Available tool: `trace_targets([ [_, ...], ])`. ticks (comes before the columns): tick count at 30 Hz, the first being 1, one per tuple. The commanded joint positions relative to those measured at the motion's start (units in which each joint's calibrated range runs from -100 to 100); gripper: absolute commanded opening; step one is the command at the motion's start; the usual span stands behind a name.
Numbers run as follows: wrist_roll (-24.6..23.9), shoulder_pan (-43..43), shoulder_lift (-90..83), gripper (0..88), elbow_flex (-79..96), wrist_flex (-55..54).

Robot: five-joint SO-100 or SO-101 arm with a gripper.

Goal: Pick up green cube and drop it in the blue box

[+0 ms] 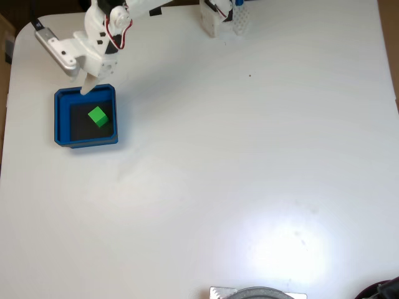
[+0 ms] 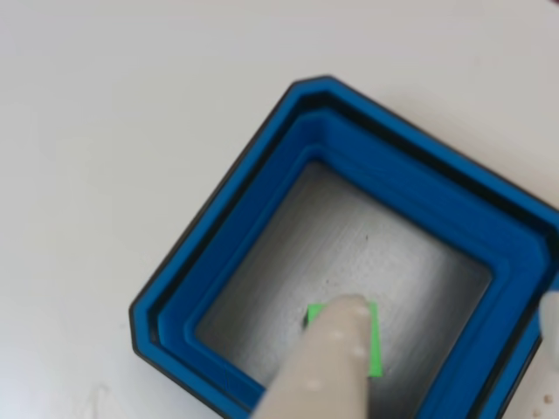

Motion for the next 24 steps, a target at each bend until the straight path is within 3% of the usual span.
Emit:
trace_targets([
  [1, -0.05, 0.54, -9.43, 16.9, -0.14, 0.21],
  [8, -0.1, 0.23, -20.14, 16.8, 4.89, 0.29],
  [24, -0.1, 0.0, -50.57, 16.8, 40.52, 0.21],
])
